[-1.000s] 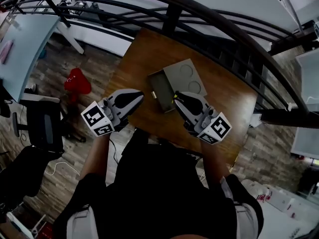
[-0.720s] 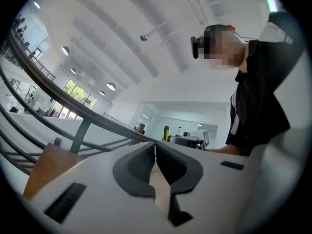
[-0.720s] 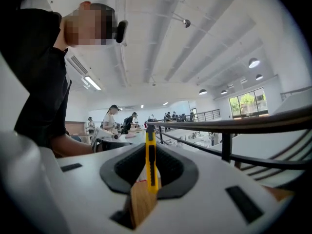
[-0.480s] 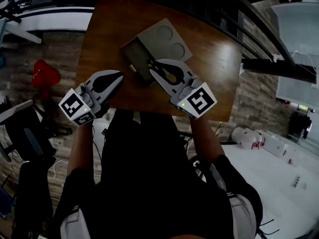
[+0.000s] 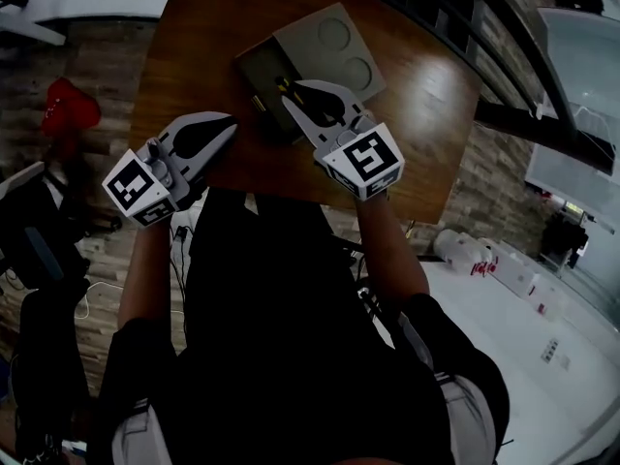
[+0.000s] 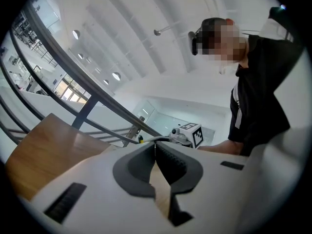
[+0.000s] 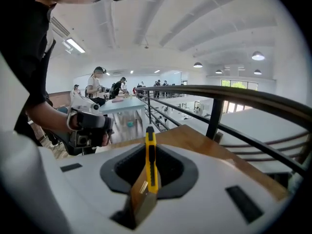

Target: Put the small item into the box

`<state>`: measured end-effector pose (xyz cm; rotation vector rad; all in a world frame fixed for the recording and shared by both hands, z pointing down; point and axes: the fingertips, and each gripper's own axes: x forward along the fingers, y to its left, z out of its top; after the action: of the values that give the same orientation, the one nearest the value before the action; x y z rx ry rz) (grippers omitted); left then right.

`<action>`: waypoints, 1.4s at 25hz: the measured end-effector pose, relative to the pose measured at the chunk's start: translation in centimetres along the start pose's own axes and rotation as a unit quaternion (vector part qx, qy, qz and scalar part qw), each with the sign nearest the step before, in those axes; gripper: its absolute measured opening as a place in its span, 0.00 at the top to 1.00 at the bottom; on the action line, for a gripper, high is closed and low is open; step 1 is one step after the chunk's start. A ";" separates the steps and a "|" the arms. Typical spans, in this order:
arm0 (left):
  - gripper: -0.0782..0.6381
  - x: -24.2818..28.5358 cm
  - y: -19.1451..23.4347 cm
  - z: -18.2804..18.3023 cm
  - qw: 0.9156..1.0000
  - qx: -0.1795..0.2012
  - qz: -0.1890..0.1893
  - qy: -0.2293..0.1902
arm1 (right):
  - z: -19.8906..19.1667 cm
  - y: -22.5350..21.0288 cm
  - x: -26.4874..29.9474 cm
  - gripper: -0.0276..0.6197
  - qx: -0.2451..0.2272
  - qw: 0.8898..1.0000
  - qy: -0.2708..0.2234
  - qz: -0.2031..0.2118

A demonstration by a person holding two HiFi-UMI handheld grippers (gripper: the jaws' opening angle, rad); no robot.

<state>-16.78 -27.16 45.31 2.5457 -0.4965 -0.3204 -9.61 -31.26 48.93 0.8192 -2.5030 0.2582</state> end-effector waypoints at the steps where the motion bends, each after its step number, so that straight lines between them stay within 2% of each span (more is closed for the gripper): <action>1: 0.87 -0.2 0.2 -0.2 1.000 0.000 0.001 -0.001 | -0.5 -0.3 0.4 0.85 0.004 1.000 0.007 -0.003; 7: 0.87 -0.8 1.2 -3.0 1.000 -0.004 0.014 0.020 | -4.7 -1.0 2.7 0.85 0.000 0.998 0.064 -0.016; 15: 0.87 -0.9 0.9 -4.7 1.000 -0.017 0.007 0.021 | -7.6 -1.6 4.4 0.85 0.038 0.995 0.090 -0.021; 24: 0.87 -1.2 0.3 -3.8 1.000 -0.024 -0.002 -0.002 | -10.4 -2.4 5.9 0.85 0.065 0.987 0.140 -0.048; 27: 0.87 -1.3 0.1 -3.6 0.999 -0.032 -0.006 -0.011 | -11.6 -2.6 6.6 0.85 0.060 0.983 0.161 -0.056; 35: 0.87 -0.6 -1.3 -3.1 1.000 -0.018 -0.023 -0.011 | -13.3 -2.6 7.6 0.85 0.074 0.975 0.198 -0.067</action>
<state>-15.93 -24.49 47.29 2.5244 -0.4367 -0.3719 -8.11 -32.94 64.30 0.8917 -2.0664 0.5141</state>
